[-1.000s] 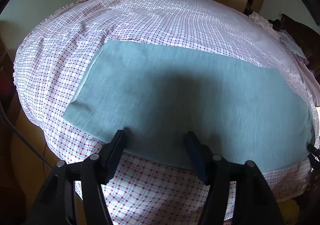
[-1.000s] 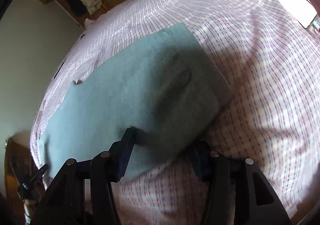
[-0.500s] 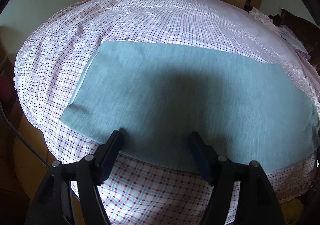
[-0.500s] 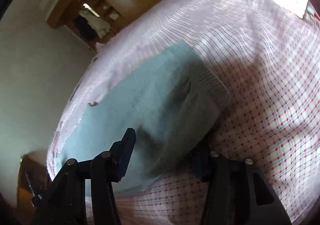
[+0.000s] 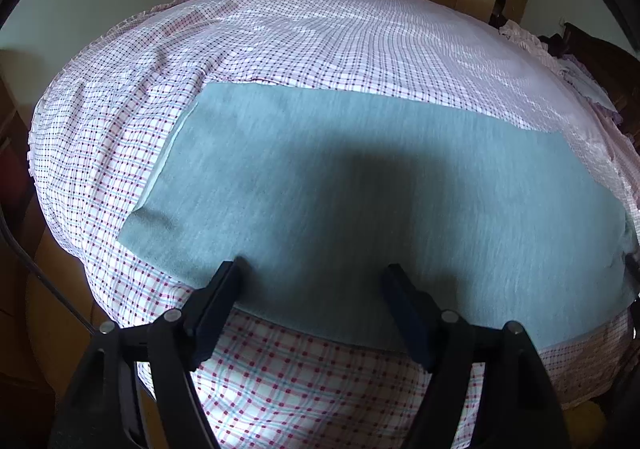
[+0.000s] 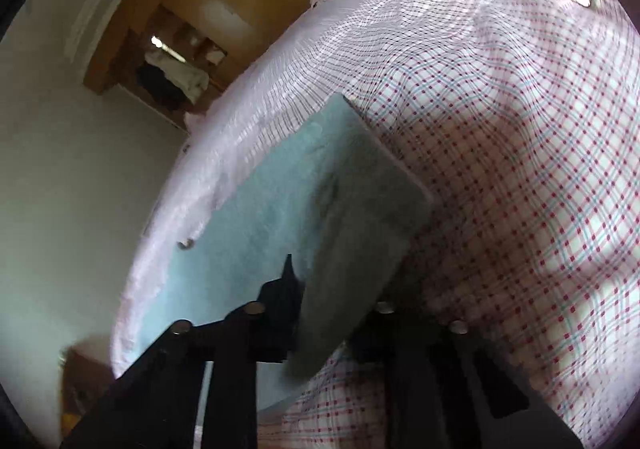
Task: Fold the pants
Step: 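Grasp the pants waistband with the right tool and lift it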
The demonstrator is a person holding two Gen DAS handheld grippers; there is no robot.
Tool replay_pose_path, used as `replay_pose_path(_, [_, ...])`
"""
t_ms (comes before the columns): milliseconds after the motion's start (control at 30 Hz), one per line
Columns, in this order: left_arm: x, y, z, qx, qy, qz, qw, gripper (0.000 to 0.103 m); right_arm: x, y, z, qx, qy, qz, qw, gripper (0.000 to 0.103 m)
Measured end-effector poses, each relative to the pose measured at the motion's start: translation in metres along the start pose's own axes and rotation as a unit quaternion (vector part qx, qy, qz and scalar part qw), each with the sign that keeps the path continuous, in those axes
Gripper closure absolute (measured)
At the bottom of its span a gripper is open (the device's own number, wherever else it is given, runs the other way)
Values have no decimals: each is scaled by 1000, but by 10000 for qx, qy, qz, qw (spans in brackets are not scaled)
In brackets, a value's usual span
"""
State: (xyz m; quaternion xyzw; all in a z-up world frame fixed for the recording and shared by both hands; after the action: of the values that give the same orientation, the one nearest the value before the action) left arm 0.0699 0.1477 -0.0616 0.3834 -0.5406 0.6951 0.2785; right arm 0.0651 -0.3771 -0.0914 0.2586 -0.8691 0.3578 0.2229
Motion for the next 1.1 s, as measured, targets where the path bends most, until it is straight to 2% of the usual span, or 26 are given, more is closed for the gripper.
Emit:
replay_pose_path(167, [5, -2, -1, 61, 29, -10, 10000, 26, 12, -9, -34, 689, 53, 116, 9975, 98])
replay_pose_path(200, [7, -3, -2, 56, 35, -4, 10000, 26, 15, -11, -43, 670, -108, -8, 9977, 99])
replay_pose_path(500, [32, -12, -7, 3, -15, 164, 9999, 26, 29, -27, -131, 1779, -487, 36, 9828, 99])
replay_pose_path(667, [50, -16, -12, 121, 73, 292, 9995, 26, 28, -21, -181, 2457, -660, -27, 9671, 99])
replay_pose_path(833, [60, -20, -19, 212, 76, 447, 9987, 26, 25, -11, -224, 2847, -1046, -208, 9527, 99])
replay_pose_path(1033, [71, -22, -30, 274, 85, 573, 9979, 26, 12, 10, -284, 3455, -1462, -451, 9259, 99])
replay_pose_path(1100, [74, -22, -35, 319, 89, 612, 9976, 26, 11, 22, -296, 3553, -1545, -542, 9203, 99])
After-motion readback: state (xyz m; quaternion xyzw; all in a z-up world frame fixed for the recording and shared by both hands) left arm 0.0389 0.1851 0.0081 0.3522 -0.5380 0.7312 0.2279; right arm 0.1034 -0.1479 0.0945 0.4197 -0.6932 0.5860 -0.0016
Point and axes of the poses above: each gripper's, at about its wrist camera, not at the fingertips, and x roughly against the way its jaws point, z to its right, y to its underside, the point moved 1 cm from there along -x, roughly the way its jaws point, and after that the axes turned 8 degrees about x, right-handed, at the moved point
